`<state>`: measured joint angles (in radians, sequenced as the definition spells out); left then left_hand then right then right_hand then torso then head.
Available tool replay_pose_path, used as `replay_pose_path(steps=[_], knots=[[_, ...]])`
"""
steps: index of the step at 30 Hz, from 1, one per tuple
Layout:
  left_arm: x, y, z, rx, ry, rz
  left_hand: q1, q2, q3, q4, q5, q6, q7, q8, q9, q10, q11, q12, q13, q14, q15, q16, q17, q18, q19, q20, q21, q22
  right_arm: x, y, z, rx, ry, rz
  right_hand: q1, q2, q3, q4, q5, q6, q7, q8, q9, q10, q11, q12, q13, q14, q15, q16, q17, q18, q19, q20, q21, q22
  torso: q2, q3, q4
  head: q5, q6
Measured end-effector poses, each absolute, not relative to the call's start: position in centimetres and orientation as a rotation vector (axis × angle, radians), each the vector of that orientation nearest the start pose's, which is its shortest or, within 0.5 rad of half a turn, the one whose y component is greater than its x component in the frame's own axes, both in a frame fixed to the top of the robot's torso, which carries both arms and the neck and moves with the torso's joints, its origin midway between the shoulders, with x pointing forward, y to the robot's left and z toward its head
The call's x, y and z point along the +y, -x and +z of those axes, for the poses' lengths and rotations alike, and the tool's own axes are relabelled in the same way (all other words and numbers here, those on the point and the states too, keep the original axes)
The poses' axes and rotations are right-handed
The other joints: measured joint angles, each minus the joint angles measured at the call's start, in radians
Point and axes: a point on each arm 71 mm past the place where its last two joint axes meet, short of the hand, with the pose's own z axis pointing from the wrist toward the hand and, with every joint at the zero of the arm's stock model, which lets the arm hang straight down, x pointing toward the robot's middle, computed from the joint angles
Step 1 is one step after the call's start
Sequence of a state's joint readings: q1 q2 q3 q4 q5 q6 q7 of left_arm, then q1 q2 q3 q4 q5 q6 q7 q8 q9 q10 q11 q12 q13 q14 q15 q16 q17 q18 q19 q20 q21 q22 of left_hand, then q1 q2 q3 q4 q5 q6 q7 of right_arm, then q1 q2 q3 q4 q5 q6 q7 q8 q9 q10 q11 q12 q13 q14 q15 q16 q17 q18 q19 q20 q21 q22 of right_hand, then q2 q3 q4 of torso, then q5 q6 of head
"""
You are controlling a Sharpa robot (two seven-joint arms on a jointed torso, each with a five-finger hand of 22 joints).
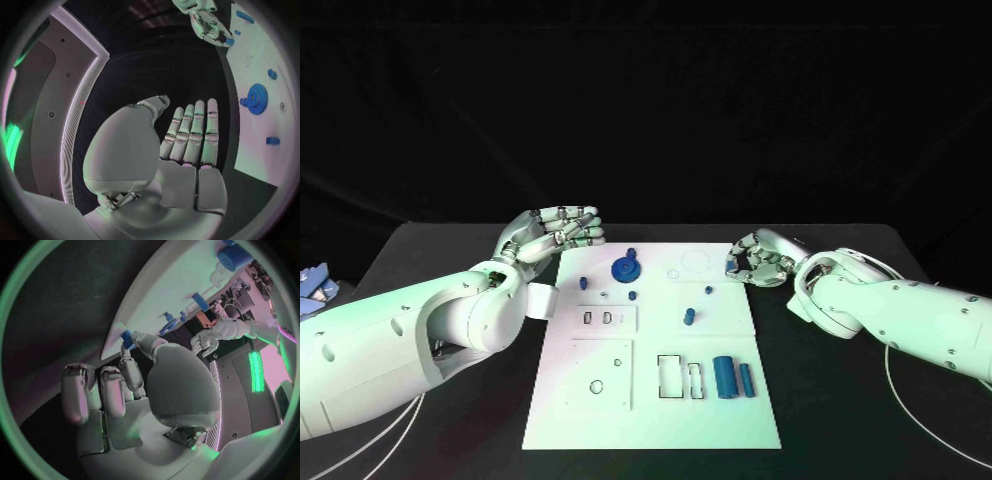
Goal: Assemble the parts on the task board
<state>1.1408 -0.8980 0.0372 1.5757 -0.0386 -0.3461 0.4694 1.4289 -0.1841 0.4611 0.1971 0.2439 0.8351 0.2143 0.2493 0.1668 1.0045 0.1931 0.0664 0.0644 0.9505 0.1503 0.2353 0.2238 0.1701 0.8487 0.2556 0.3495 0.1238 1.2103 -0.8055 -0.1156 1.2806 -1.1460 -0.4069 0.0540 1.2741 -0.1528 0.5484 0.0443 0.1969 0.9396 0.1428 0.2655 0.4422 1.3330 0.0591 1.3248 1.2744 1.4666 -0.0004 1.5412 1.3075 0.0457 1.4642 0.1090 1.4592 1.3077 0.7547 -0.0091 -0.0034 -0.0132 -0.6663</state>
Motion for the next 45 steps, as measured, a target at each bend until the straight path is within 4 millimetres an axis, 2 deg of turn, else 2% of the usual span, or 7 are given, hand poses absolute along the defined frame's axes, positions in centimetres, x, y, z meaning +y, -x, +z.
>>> replay_pose_path(steps=[9,14,18,24,32,40,45], knots=[[22.7,-48.1,-16.9,1.295,1.078,-1.564,0.000,0.000,0.000,0.000,0.000,0.000,0.000,0.000,0.000,0.000,0.000,0.000,0.000,0.000,0.000,0.000,0.000,0.000,0.000,0.000,0.000,0.000,-24.7,-50.7,-20.7,1.631,-0.154,0.717,0.001,0.020,0.010,0.001,0.005,-0.004,0.000,0.006,0.006,0.004,-0.004,0.000,-0.001,-0.004,-0.004,0.000,0.000,0.000,0.004,-0.004,0.003,0.000,-0.002,-0.0003,-0.0033,0.001,0.000],[22.8,-48.2,-16.9,1.294,1.080,-1.560,0.000,0.000,0.000,0.000,0.000,0.000,0.000,0.000,0.000,0.000,0.000,0.000,0.000,0.000,0.000,0.000,0.000,0.000,0.000,0.000,0.000,0.000,-22.6,-49.7,-19.9,1.623,-0.151,0.779,-0.004,0.031,0.013,0.004,0.005,-0.008,0.000,0.005,0.006,0.004,-0.004,0.000,-0.002,-0.004,-0.004,0.000,0.000,0.000,0.004,-0.004,0.003,0.000,-0.005,-0.0019,-0.0049,0.005,0.000],[22.8,-48.2,-17.0,1.295,1.081,-1.558,0.000,0.000,0.000,0.000,0.000,0.000,0.000,0.000,0.000,0.000,0.000,0.000,0.000,0.000,0.000,0.000,0.000,0.000,0.000,0.000,0.000,-0.001,-20.1,-48.8,-19.3,1.623,-0.137,0.836,-0.007,0.034,0.014,0.005,0.007,-0.010,0.002,0.005,0.006,0.004,-0.004,0.000,-0.003,-0.004,-0.004,0.000,0.000,0.000,0.004,-0.004,0.003,0.000,-0.007,-0.0036,-0.0056,0.010,-0.002],[22.6,-48.4,-17.0,1.296,1.082,-1.558,0.000,0.000,0.003,-0.003,0.000,0.000,0.000,0.000,0.000,0.000,0.000,0.000,0.000,0.000,0.000,0.000,0.000,0.000,0.000,0.000,0.000,-0.001,-15.3,-47.1,-18.7,1.627,-0.055,0.906,-0.008,0.035,0.014,0.005,0.012,-0.013,0.002,0.005,0.006,0.004,-0.004,0.000,-0.003,-0.004,-0.004,0.000,0.000,0.000,0.004,-0.004,0.003,0.000,-0.010,-0.0065,-0.0050,0.028,-0.008],[22.6,-48.6,-17.1,1.296,1.083,-1.555,0.000,0.000,0.003,-0.003,0.000,0.000,0.000,0.000,0.000,0.000,0.000,0.000,0.000,0.000,0.000,0.000,0.000,0.000,0.000,0.000,0.000,-0.001,-10.5,-45.5,-18.3,1.620,0.062,0.934,-0.011,0.037,0.014,0.005,0.012,-0.014,0.000,0.009,0.006,0.004,-0.004,0.000,-0.005,-0.004,-0.004,0.000,0.000,0.000,0.004,-0.004,0.002,0.000,-0.011,-0.0093,-0.0040,0.053,-0.017],[22.5,-48.7,-17.2,1.297,1.084,-1.554,0.000,0.000,0.003,-0.003,0.000,0.000,0.000,0.000,0.000,0.000,0.000,0.000,0.000,0.000,0.000,0.000,0.000,0.000,0.000,0.000,0.000,-0.001,-7.4,-45.0,-19.3,1.654,0.109,0.919,-0.010,0.037,0.016,0.003,0.018,-0.014,-0.001,0.009,0.006,0.004,-0.004,-0.004,-0.007,-0.004,-0.003,0.000,0.000,0.000,0.004,-0.004,0.002,0.000,-0.010,-0.0089,-0.0050,0.076,-0.027],[22.4,-48.7,-17.2,1.297,1.084,-1.555,0.000,0.000,0.003,-0.003,0.000,0.000,0.000,0.000,0.000,0.000,0.000,0.000,0.000,0.000,0.000,0.000,0.000,0.000,0.000,0.000,0.000,-0.001,-6.3,-44.8,-20.6,1.684,0.121,0.898,-0.007,0.041,0.019,0.005,0.018,-0.016,-0.002,0.009,0.006,0.004,-0.004,-0.004,-0.007,0.000,-0.007,0.000,0.000,0.000,0.004,-0.004,0.002,0.000,-0.009,-0.0075,-0.0050,0.083,-0.031]])
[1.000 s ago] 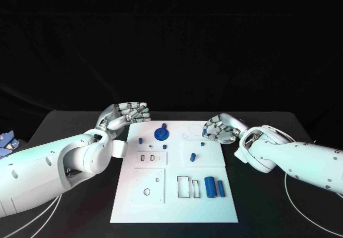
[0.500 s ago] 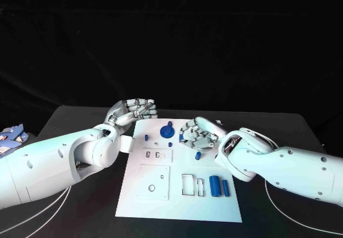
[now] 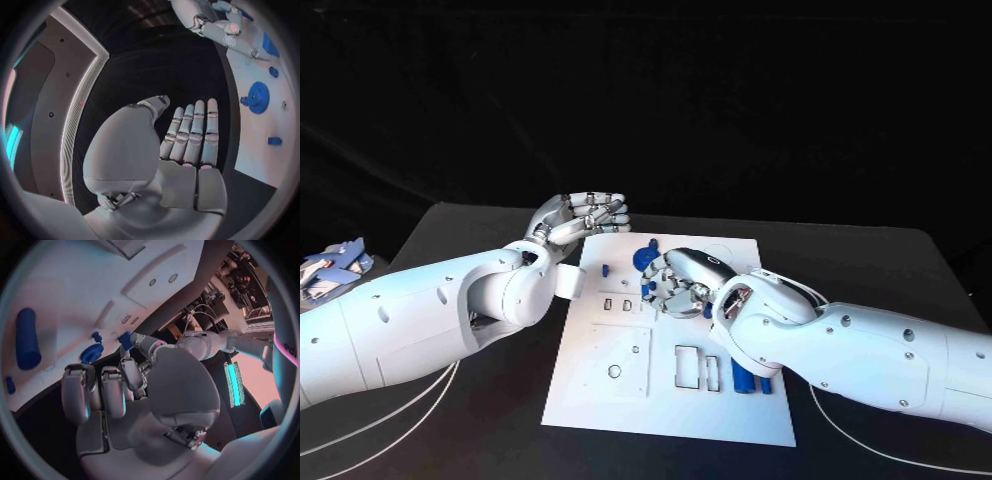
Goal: Assemble the parts on the task board
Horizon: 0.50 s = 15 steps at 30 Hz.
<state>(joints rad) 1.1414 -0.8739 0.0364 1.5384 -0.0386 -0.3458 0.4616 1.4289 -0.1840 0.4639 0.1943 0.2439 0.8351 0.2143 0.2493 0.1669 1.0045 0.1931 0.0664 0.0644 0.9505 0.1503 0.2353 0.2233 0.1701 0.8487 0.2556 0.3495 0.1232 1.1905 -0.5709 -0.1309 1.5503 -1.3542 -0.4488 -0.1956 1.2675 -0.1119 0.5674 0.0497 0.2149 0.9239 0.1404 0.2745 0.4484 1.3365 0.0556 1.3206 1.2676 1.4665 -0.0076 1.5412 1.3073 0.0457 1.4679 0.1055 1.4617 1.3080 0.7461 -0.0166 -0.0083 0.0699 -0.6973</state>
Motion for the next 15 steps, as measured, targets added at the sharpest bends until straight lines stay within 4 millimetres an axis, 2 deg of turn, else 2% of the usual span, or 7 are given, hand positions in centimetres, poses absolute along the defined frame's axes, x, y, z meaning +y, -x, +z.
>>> replay_pose_path(steps=[8,15], knots=[[22.4,-48.8,-17.2,1.298,1.085,-1.553,0.000,0.000,0.000,0.000,0.000,0.000,0.000,0.000,0.000,0.000,0.000,0.000,0.000,0.000,0.000,-0.004,0.001,0.000,0.000,0.000,0.000,-0.001,-5.4,-44.6,-21.5,1.702,0.142,0.877,0.000,0.000,0.000,0.000,0.000,0.000,0.000,0.001,0.000,0.000,0.000,0.000,0.000,0.000,0.000,0.000,0.000,0.000,0.000,0.000,0.000,0.000,0.001,0.0014,-0.0006,0.008,-0.008],[22.4,-48.8,-17.2,1.299,1.085,-1.554,0.000,0.000,0.000,0.000,0.000,0.000,0.000,0.000,0.000,0.000,0.000,0.000,0.000,0.000,0.000,-0.004,0.001,0.000,0.000,0.000,0.000,-0.001,-4.6,-44.4,-22.0,1.708,0.155,0.872,0.000,0.000,0.000,0.000,-0.001,-0.002,-0.001,0.002,0.000,0.000,0.000,0.000,0.000,0.000,0.000,0.000,0.001,0.000,0.000,0.000,0.000,0.000,0.001,0.0025,-0.0008,0.010,-0.012]])
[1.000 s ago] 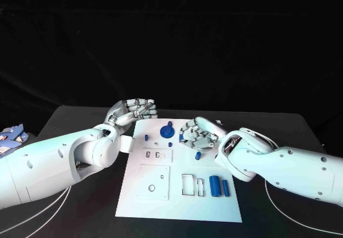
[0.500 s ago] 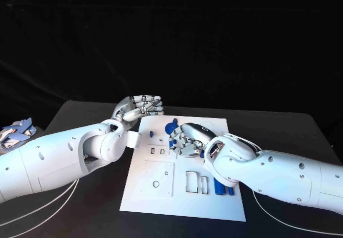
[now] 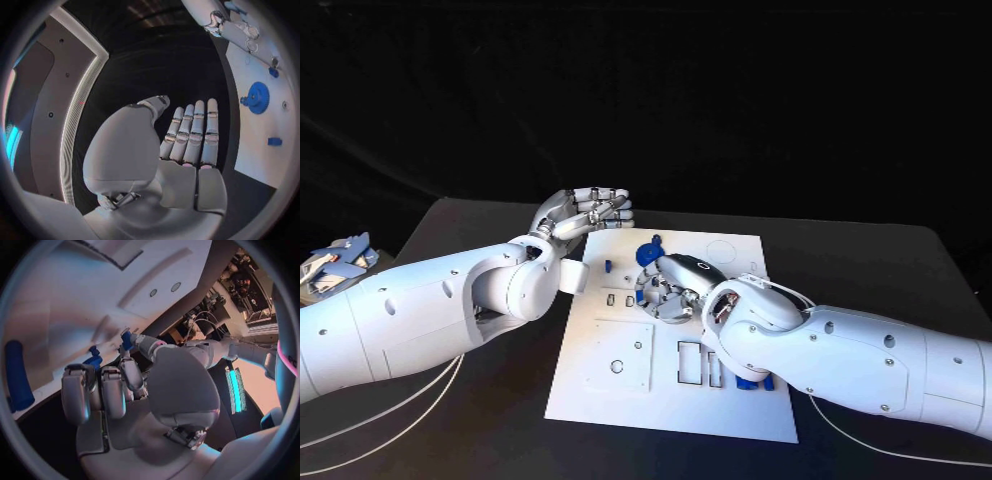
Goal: Assemble the parts on the task board
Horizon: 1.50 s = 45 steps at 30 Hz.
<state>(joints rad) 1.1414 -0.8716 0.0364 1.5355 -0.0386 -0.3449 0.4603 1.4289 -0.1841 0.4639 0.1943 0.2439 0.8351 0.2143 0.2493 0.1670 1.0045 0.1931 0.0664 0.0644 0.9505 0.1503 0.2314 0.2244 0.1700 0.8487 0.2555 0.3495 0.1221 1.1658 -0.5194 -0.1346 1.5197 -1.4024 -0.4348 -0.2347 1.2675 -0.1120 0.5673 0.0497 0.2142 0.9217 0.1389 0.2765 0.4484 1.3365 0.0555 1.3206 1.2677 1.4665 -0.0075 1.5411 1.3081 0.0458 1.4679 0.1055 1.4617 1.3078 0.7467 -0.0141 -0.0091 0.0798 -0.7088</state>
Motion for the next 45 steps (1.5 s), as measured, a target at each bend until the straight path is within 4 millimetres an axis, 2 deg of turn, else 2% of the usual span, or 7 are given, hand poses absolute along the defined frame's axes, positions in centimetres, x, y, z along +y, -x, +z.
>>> replay_pose_path(steps=[14,31,42,45], knots=[[22.34,-48.83,-17.25,1.301,1.086,-1.555,0.000,0.000,0.000,0.000,0.000,0.000,0.000,0.000,0.000,0.000,0.000,0.000,0.000,0.000,0.000,0.000,0.000,0.000,0.000,0.000,0.000,0.000,-4.32,-44.58,-22.52,1.709,0.168,0.849,-0.011,-0.011,0.000,0.000,0.000,-0.001,0.001,0.006,0.000,0.000,0.000,-0.004,-0.002,0.000,0.000,0.000,0.000,0.000,0.000,0.000,-0.004,0.000,0.000,-0.0006,-0.0002,0.001,-0.003],[22.28,-48.86,-17.28,1.305,1.086,-1.558,-0.004,0.004,0.000,0.000,0.000,0.000,0.000,0.000,0.000,0.000,0.000,0.000,0.000,0.000,0.000,0.000,0.000,0.000,0.000,0.000,0.000,0.000,-4.34,-44.79,-22.63,1.695,0.192,0.828,-0.011,-0.011,0.000,0.000,-0.002,-0.006,0.002,0.005,0.015,0.000,0.000,-0.004,-0.003,0.000,0.000,0.000,0.000,0.000,0.000,0.000,-0.004,0.000,-0.001,-0.0010,-0.0001,-0.005,0.001],[22.25,-48.90,-17.31,1.306,1.087,-1.558,-0.004,0.004,0.003,-0.003,0.000,0.000,0.000,0.000,0.000,0.000,0.000,0.000,0.000,0.000,0.000,0.000,0.001,0.000,0.000,0.000,0.000,-0.001,-4.30,-44.76,-22.67,1.693,0.198,0.825,-0.021,-0.021,-0.003,-0.003,-0.002,-0.006,0.002,0.005,0.015,-0.004,0.004,-0.004,-0.005,0.000,0.000,0.000,0.000,0.000,0.000,0.000,-0.004,0.000,-0.001,-0.0011,-0.0001,-0.004,-0.001],[22.25,-48.93,-17.33,1.307,1.087,-1.558,-0.004,0.004,0.003,-0.003,0.000,0.000,0.000,0.000,0.000,0.000,0.000,0.000,0.000,0.000,0.000,0.000,0.001,0.000,0.000,0.000,0.000,-0.001,-4.30,-44.75,-22.68,1.693,0.199,0.825,-0.025,-0.025,-0.006,-0.005,-0.002,-0.012,0.008,0.005,0.014,-0.006,0.006,-0.010,-0.010,0.000,0.000,0.000,-0.001,0.000,0.000,0.000,-0.009,0.000,-0.001,-0.0011,-0.0004,-0.004,-0.001]])
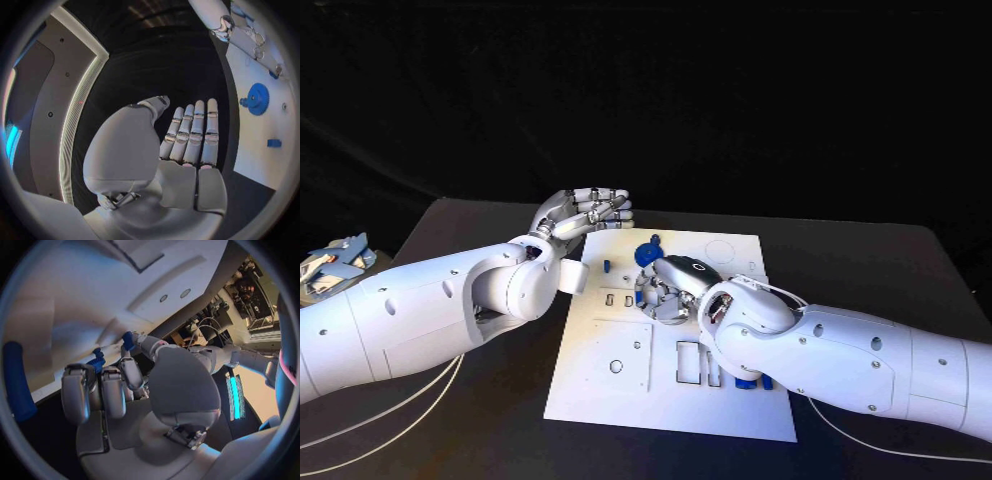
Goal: Assemble the parts on the task board
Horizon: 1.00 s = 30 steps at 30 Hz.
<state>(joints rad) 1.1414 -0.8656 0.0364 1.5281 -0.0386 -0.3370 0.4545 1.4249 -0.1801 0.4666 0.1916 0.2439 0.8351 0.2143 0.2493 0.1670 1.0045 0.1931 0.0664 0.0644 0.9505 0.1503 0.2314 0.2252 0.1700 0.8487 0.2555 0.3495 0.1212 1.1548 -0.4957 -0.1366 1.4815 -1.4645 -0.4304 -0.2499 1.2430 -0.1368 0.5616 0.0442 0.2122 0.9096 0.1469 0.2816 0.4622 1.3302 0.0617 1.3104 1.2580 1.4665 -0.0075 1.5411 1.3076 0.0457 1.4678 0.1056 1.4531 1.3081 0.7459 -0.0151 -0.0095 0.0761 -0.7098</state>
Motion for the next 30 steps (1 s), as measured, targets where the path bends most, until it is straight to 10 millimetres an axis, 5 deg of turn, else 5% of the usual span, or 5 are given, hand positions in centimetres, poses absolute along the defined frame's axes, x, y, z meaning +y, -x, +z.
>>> replay_pose_path(steps=[23,30], knots=[[22.25,-48.98,-17.40,1.311,1.090,-1.556,0.000,0.000,0.000,0.000,0.000,0.000,0.000,0.000,-0.001,0.000,0.000,0.000,0.000,0.000,0.000,-0.004,0.000,0.000,0.000,0.000,0.000,0.000,-4.32,-44.66,-22.87,1.697,0.200,0.824,-0.051,-0.050,-0.044,0.022,0.001,-0.067,0.024,-0.040,-0.018,-0.022,0.023,-0.012,-0.012,0.000,0.015,-0.004,0.000,0.000,-0.007,0.007,-0.016,0.000,0.000,0.0003,0.0003,-0.001,0.001],[22.26,-48.98,-17.41,1.313,1.091,-1.555,0.000,0.000,0.000,0.000,0.000,0.000,0.000,0.000,-0.001,0.000,0.000,0.000,0.000,0.000,0.000,-0.004,0.000,0.000,0.000,0.000,0.000,-0.001,-4.30,-44.65,-22.86,1.696,0.202,0.826,-0.067,-0.067,-0.072,0.039,-0.029,-0.072,0.025,-0.046,-0.021,-0.023,0.023,-0.012,-0.013,0.000,0.015,-0.008,0.000,0.000,-0.011,0.011,-0.022,0.000,0.000,0.0005,0.0003,-0.002,0.000]])
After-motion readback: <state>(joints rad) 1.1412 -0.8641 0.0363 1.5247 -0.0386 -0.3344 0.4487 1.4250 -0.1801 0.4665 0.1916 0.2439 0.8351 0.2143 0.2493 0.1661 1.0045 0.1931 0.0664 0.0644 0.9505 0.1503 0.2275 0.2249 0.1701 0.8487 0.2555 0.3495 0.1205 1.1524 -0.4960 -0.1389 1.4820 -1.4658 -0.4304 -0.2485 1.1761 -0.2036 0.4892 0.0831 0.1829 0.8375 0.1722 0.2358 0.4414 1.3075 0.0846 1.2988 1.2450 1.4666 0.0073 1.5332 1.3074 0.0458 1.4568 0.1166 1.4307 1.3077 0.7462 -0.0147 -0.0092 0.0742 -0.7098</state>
